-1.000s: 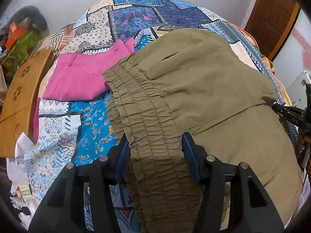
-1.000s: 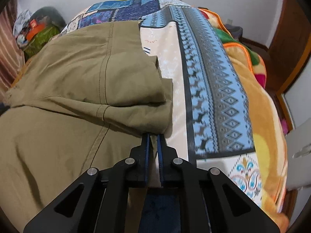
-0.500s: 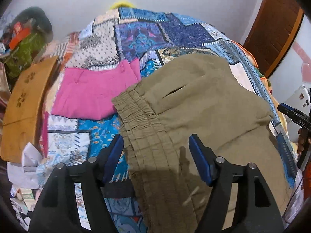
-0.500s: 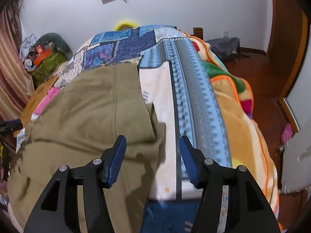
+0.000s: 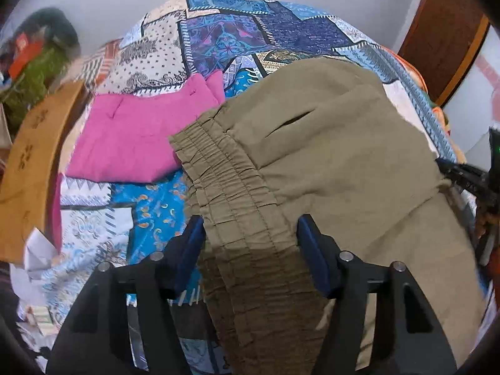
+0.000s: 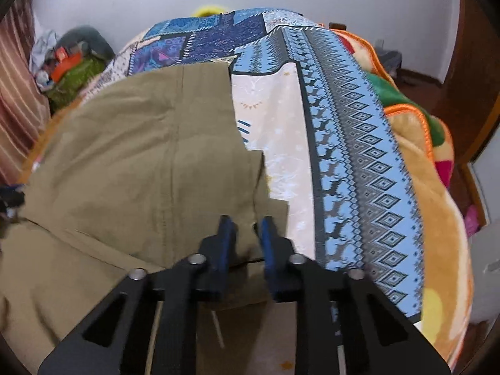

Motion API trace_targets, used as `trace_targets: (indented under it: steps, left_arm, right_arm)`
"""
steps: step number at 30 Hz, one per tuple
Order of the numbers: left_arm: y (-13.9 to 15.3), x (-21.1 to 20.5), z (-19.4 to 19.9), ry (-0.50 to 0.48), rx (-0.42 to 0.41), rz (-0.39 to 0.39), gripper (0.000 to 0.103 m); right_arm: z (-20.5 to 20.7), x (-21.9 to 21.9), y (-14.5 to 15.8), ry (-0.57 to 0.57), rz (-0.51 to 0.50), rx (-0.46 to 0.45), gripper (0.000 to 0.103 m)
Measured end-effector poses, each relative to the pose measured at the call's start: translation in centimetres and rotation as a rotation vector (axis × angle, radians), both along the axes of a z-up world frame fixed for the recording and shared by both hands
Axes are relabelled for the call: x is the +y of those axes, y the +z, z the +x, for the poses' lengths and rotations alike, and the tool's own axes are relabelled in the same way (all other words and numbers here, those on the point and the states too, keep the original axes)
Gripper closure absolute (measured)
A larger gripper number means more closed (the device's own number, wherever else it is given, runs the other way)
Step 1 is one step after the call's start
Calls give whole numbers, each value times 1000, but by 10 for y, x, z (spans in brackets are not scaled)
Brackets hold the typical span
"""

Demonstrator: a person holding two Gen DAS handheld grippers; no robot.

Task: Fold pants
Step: 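Grasp the waistband with the left tool while the right tool grasps the pant leg hem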

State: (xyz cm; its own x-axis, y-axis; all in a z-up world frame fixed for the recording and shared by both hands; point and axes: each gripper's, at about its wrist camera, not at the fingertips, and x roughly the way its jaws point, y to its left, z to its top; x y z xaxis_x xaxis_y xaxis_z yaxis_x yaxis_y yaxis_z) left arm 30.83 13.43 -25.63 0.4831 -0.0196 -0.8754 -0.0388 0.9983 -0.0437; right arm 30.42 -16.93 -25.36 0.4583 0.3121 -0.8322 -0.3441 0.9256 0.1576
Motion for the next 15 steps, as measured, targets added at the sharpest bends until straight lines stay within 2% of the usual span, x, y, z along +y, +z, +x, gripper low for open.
trace_targets:
  steps: [5, 9, 11, 15]
  left_arm:
    - [2, -6, -3, 26, -35, 119, 46]
    - [-4, 0, -1, 65, -20, 91, 45]
    - [-7, 1, -2, 41, -17, 87, 45]
    - [8, 0, -10, 20, -15, 64, 44]
  right_arm:
    - [-5, 11, -1, 62, -118, -50, 92]
    - [-3, 12, -6, 67, -152, -49, 93]
    - [-1, 12, -7, 62, -157, -40, 93]
    - [2, 14, -5, 65, -178, -9, 92]
